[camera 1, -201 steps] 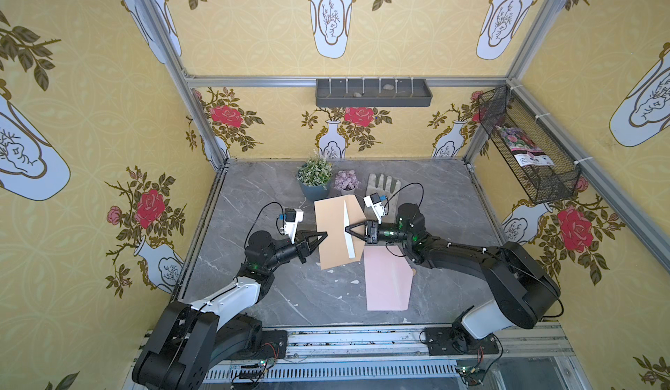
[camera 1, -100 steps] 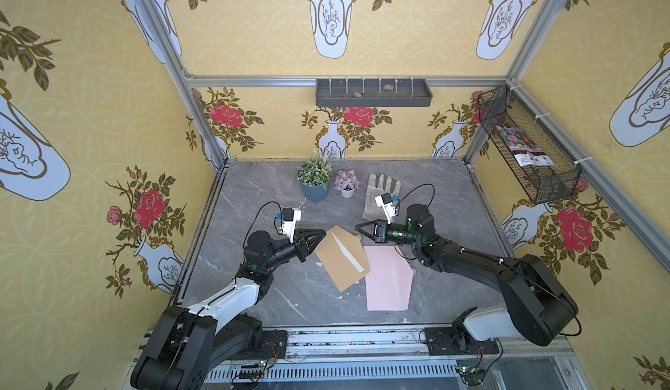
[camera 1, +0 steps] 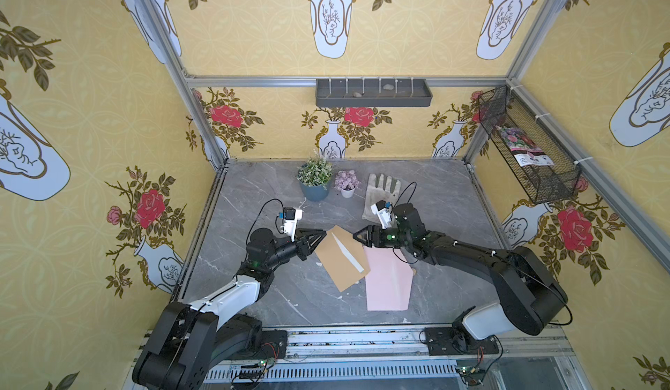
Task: Take the letter paper out of the envelope
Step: Pick up the envelope from the center of the board.
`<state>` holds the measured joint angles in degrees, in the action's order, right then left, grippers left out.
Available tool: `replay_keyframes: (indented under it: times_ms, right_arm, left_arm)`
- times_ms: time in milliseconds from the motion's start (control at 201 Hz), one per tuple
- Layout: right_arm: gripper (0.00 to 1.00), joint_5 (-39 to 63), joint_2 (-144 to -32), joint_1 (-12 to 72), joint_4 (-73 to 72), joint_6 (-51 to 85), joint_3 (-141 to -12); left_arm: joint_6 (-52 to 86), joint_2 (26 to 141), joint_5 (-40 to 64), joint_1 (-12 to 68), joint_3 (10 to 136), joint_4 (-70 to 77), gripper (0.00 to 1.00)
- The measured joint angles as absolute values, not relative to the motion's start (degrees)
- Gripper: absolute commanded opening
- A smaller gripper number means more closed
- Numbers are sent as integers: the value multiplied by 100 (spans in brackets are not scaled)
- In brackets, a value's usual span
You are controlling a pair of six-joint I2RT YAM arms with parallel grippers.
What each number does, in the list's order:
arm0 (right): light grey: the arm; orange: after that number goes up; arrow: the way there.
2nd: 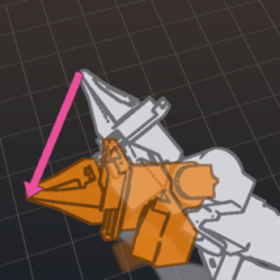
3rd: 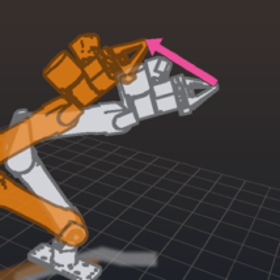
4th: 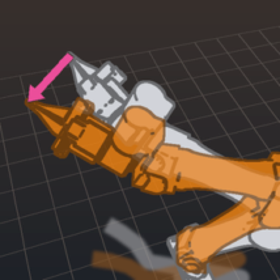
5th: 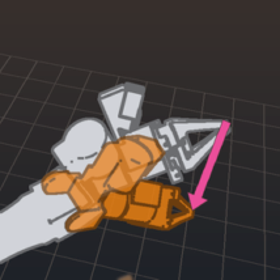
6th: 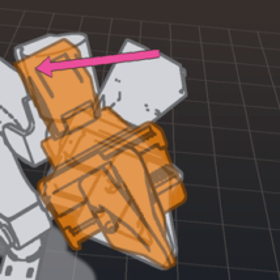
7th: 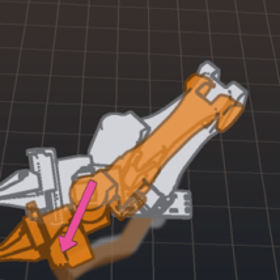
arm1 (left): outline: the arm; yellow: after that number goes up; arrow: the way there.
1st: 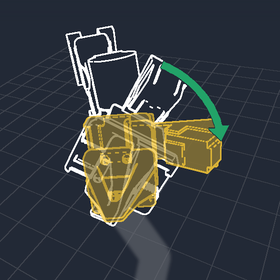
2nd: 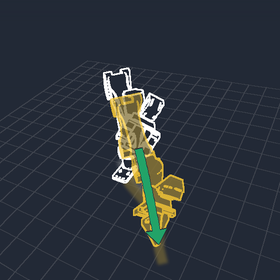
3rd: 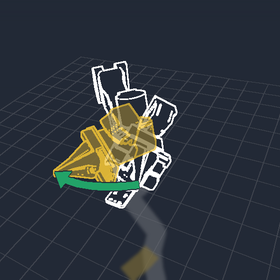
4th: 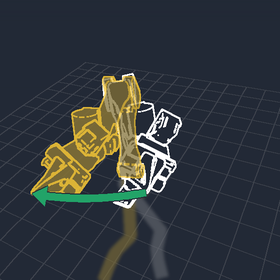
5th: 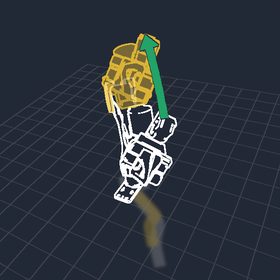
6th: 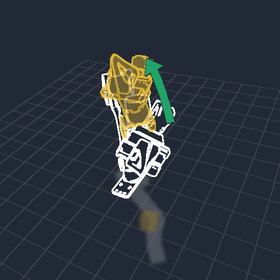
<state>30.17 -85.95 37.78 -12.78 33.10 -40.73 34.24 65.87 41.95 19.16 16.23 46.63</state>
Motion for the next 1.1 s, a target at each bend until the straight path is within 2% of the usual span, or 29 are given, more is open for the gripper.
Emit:
replay_keyframes:
  times_ms: [269, 403, 513, 548, 677, 986, 1046, 1095]
  right_arm:
    - [70, 2679, -9435, 3778, -895, 3118, -4340]
    - [48, 2692, -9835, 3798, -945, 3107, -4418]
    - [44, 2764, -10020, 3900, -1087, 3151, -4495]
    - [38, 2790, -10053, 3942, -1127, 3151, -4534]
    - [0, 2845, -10165, 4056, -1337, 3190, -4672]
    - [0, 3087, -9789, 3986, -1645, 3433, -4534]
    - [0, 3096, -9533, 3975, -1640, 3446, -4515]
    - [0, 3087, -9303, 3975, -1632, 3444, -4515]
  left_arm:
    - [3398, 6576, 4156, 1916, 1632, 4534, 26]
    - [3361, 6543, 4154, 1916, 1632, 4488, 26]
    - [3345, 6530, 4147, 1916, 1632, 4462, 26]
    - [3345, 6528, 4117, 1916, 1632, 4451, 26]
    - [3343, 6499, 4093, 1916, 1634, 4445, 26]
    - [3341, 6370, 4086, 1916, 1632, 4388, 27]
    - [3341, 6359, 4049, 1916, 1632, 4364, 34]
    - [3334, 6348, 4047, 1916, 1632, 4359, 51]
